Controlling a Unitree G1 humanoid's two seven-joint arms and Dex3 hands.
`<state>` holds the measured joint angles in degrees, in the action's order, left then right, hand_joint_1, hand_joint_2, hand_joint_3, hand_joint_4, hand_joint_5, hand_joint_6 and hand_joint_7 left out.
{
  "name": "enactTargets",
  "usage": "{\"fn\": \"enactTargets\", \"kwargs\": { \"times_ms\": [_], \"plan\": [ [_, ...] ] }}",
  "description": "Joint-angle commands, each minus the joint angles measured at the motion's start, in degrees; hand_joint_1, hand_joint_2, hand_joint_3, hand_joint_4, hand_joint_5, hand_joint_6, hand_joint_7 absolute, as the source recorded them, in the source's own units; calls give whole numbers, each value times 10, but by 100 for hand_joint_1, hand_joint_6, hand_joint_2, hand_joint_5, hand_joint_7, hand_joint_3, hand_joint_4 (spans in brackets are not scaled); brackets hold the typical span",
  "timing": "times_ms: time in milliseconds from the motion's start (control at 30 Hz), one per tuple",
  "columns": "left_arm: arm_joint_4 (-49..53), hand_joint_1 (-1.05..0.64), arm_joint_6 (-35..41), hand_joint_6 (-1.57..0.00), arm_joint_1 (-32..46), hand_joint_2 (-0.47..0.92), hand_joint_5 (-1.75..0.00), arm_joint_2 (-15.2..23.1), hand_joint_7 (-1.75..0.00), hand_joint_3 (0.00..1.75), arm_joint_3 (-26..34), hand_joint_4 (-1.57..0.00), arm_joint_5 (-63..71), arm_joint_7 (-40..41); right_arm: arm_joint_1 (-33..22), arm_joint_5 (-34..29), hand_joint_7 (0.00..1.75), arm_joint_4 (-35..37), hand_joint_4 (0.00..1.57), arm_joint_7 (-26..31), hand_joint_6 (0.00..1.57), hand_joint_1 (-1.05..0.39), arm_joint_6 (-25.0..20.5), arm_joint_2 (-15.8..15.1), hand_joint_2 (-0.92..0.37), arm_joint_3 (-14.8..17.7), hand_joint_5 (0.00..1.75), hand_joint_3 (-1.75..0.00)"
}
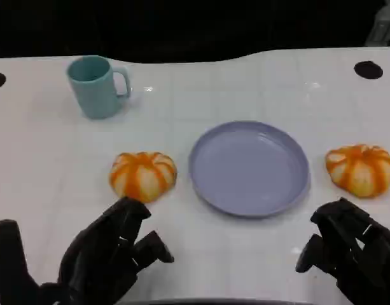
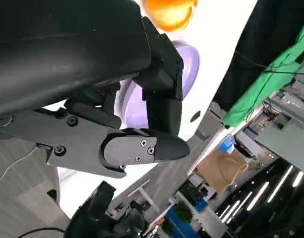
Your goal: Grasp the bread from the table and place it into the plate.
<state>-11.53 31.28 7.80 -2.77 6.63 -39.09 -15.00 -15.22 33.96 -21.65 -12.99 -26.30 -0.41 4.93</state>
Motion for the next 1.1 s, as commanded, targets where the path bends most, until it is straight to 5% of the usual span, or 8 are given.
{"fn": "enactTargets", "kwargs": {
  "times_ms": [33,600,1000,1033,1100],
  "plan": [
    [0,-57,-8,-55,-5,92,-175,6,-160,34,3,-72,5,-1,3,-1,143,-4,59,3,54,-51,4,-5,-92,4,173,-25],
    [4,-57,-13,-56,-7,92,-175,9,-160,34,3,-72,7,-5,4,-2,141,0,59,0,54,-52,9,-4,-92,3,171,-23],
    [31,-63,-108,-52,-22,92,-175,46,-146,31,-19,-60,63,-88,6,-8,142,2,58,2,53,-52,10,2,-92,-1,172,-23],
    [31,-60,-135,-55,-26,92,-144,52,-101,23,-24,-59,82,-97,6,-9,142,2,58,0,53,-52,12,3,-92,-2,172,-23],
    [33,-58,-168,-62,-30,92,-125,57,-68,18,-29,-60,103,-108,7,-10,142,3,58,-1,53,-52,13,3,-92,-3,172,-24]
  ]
}}
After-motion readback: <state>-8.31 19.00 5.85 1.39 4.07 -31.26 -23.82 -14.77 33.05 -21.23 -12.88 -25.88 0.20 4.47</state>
